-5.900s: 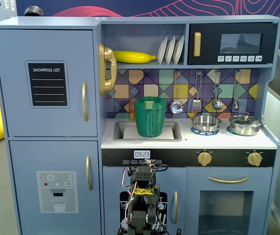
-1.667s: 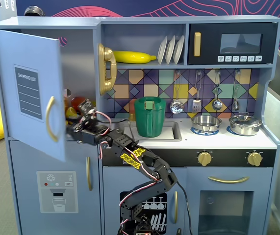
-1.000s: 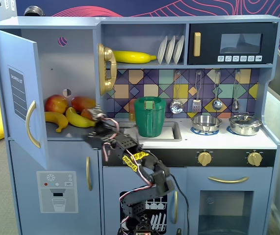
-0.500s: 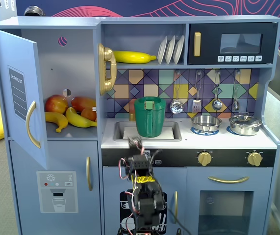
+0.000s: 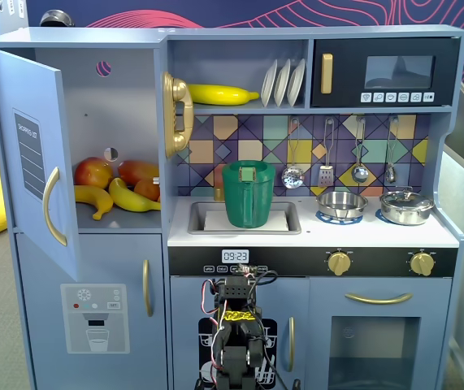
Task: Open the left cabinet door
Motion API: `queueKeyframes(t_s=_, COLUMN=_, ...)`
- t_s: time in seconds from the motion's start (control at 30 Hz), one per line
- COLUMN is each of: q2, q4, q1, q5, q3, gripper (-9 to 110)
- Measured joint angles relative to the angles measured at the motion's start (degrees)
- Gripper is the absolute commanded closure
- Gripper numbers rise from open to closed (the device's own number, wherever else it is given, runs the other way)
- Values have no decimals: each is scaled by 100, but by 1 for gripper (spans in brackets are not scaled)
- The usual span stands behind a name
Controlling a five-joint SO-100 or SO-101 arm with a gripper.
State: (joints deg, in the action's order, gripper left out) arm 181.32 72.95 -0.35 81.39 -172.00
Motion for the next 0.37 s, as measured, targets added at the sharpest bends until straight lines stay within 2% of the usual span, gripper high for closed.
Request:
queueKeyframes(t_s=0.13, q2=70, q4=246, q1=0, q5=-88, q3=18, gripper=101)
queueKeyframes(t_s=0.37, q2=123, q4=387, q1=0, q5=343, q3=26, gripper=101)
